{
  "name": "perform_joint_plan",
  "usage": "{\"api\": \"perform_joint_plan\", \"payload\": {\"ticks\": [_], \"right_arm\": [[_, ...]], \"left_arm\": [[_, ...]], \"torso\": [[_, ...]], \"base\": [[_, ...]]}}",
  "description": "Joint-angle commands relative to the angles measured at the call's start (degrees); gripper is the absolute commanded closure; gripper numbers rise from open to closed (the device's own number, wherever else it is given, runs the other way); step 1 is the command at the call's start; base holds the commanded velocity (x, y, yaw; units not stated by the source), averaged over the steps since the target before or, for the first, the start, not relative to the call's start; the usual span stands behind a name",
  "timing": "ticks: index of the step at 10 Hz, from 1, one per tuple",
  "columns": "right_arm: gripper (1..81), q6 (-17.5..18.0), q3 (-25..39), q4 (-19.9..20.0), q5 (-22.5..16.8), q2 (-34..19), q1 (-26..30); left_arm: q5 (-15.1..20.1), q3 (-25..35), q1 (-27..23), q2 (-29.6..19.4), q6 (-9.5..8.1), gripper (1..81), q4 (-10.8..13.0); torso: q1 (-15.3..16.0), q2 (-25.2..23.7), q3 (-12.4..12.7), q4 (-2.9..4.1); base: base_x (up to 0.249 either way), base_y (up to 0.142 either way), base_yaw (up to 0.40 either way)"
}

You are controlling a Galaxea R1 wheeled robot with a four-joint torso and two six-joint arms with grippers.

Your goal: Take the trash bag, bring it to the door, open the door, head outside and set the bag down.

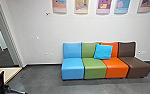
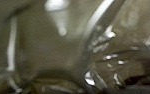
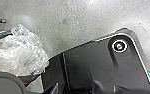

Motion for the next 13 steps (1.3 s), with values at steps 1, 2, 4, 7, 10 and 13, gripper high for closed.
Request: {"api": "perform_joint_plan", "payload": {"ticks": [1, 2, 4, 7, 10, 13], "right_arm": [[1.0, -1.02, -4.08, -2.01, -4.03, 4.27, 0.25], [1.0, -1.1, -5.94, -2.63, -4.03, 6.13, -0.2], [1.0, -1.1, -7.96, -2.81, -4.03, 7.36, -0.82], [1.0, -1.1, -8.75, -2.99, -3.94, 7.71, -1.17], [1.0, -1.1, -9.72, -2.99, -4.03, 8.68, -1.09], [1.0, -1.1, -11.83, -2.99, -4.29, 10.44, -1.17]], "left_arm": [[3.46, -4.21, -1.2, 2.7, 0.46, 81.1, 3.17], [3.28, -6.17, -0.23, 4.21, 0.37, 81.1, 4.24], [1.88, -10.45, 1.35, 6.22, 0.46, 81.1, 4.58], [1.36, -14.77, 2.23, 8.61, 0.46, 81.1, 4.77], [1.0, -15.75, 2.4, 9.4, 0.46, 81.1, 4.94], [0.82, -19.08, 2.76, 11.59, 0.46, 81.1, 5.03]], "torso": [[-3.52, 5.45, 0.0, 0.0], [-4.79, 7.46, 0.02, 0.0], [-7.57, 11.72, 0.04, 0.0], [-11.56, 17.88, 5.11, 0.0], [-15.17, 23.48, 9.67, 0.0], [-18.65, 28.66, 8.89, 0.0]], "base": [[0.0, 0.0, 0.0], [0.0, 0.0, 0.0], [0.0, 0.0, 0.0], [0.0, 0.0, 0.0], [0.0, 0.0, 0.0], [0.0, 0.0, 0.0]]}}
